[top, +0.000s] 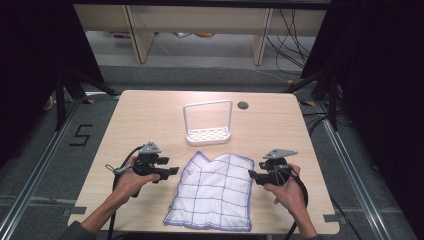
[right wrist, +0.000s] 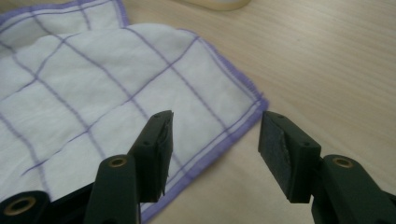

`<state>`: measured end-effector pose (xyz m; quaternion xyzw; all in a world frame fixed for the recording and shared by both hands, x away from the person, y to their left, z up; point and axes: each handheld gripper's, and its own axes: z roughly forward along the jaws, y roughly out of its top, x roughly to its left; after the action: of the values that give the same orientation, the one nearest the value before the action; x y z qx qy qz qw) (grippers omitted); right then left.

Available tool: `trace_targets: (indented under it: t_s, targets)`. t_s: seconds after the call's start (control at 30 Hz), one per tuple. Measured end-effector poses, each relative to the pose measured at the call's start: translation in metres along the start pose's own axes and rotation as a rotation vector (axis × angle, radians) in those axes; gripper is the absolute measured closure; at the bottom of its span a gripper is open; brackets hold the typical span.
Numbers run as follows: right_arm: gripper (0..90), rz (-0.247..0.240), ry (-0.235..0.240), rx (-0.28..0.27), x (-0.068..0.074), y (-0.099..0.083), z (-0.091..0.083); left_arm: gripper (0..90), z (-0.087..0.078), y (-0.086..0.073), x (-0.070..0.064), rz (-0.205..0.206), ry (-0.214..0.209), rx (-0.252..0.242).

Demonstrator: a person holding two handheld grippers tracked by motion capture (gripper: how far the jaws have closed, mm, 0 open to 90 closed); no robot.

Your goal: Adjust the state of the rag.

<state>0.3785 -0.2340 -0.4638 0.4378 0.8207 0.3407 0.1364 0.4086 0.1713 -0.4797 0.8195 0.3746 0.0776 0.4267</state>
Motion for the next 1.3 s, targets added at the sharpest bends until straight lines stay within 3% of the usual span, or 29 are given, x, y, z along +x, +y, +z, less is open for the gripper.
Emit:
trace_targets:
  t_s: [0.03, 0.07, 0.2, 0.23, 0.33, 0.37, 0.4, 0.47, 0.57, 0.6, 0.63, 0.77, 0.87, 0.9, 0.93, 0.97, 1.0, 1.03, 1.13, 1.3]
  targets:
    - [46.0, -0.019, -0.014, -0.023, -0.005, 0.002, 0.006, 38.5, 0.005, 0.004, 0.001, -0.010, -0.001, -0.005]
    - [46.6, 0.001, -0.015, 0.005, -0.008, 0.005, 0.006, 38.5, 0.007, 0.008, 0.004, 0.010, -0.001, 0.013]
    - [47.4, 0.002, -0.027, 0.007, -0.016, 0.012, 0.014, 39.4, 0.022, 0.019, 0.005, 0.000, 0.013, 0.001]
    - [48.0, 0.006, -0.032, 0.013, -0.022, 0.017, 0.019, 39.8, 0.031, 0.026, 0.007, 0.019, -0.001, 0.035]
    - [48.7, 0.011, -0.039, 0.020, -0.025, 0.019, 0.023, 40.7, 0.042, 0.033, 0.005, 0.023, -0.004, 0.042]
    - [48.8, 0.007, -0.040, 0.022, -0.029, 0.022, 0.030, 40.5, 0.051, 0.038, 0.003, 0.026, -0.031, 0.055]
    - [49.0, 0.025, -0.035, 0.034, -0.029, 0.022, 0.031, 40.5, 0.057, 0.040, 0.001, 0.013, -0.030, 0.050]
    - [49.1, 0.014, -0.040, 0.036, -0.031, 0.022, 0.035, 40.6, 0.060, 0.042, 0.002, 0.022, -0.035, 0.059]
    - [49.2, 0.030, -0.033, 0.079, -0.033, 0.023, 0.045, 41.6, 0.079, 0.047, 0.001, 0.036, -0.045, 0.107]
    - [49.2, 0.037, -0.030, 0.065, -0.032, 0.023, 0.048, 42.1, 0.083, 0.047, 0.001, 0.032, -0.041, 0.109]
    - [49.2, 0.015, -0.033, 0.084, -0.033, 0.023, 0.048, 43.4, 0.085, 0.047, 0.001, 0.036, -0.043, 0.116]
    - [50.2, 0.006, -0.033, 0.095, -0.032, 0.025, 0.054, 51.8, 0.096, 0.048, 0.004, 0.041, -0.037, 0.121]
    - [52.3, 0.010, -0.033, 0.098, -0.032, 0.025, 0.058, 65.5, 0.098, 0.048, 0.004, 0.063, -0.047, 0.131]
    - [56.0, -0.017, -0.028, 0.117, -0.033, 0.024, 0.062, 73.1, 0.099, 0.047, 0.004, 0.080, -0.039, 0.125]
    - [56.0, -0.017, -0.028, 0.117, -0.033, 0.024, 0.062, 73.1, 0.099, 0.047, 0.005, 0.086, -0.045, 0.119]
    - [62.5, -0.027, -0.016, 0.120, -0.033, 0.024, 0.064, 81.4, 0.097, 0.047, 0.006, 0.080, -0.045, 0.099]
    - [62.5, -0.027, -0.016, 0.120, -0.033, 0.024, 0.064, 83.9, 0.097, 0.047, 0.006, 0.080, -0.045, 0.099]
    - [66.5, -0.030, -0.003, 0.113, -0.033, 0.025, 0.064, 83.9, 0.094, 0.048, 0.009, 0.098, -0.037, 0.099]
    - [84.1, -0.036, 0.024, 0.104, -0.034, 0.025, 0.065, 87.2, 0.084, 0.049, 0.016, 0.090, -0.015, 0.071]
    - [86.3, -0.051, 0.035, 0.074, -0.033, 0.029, 0.061, 87.6, 0.066, 0.050, 0.027, 0.079, 0.012, 0.014]
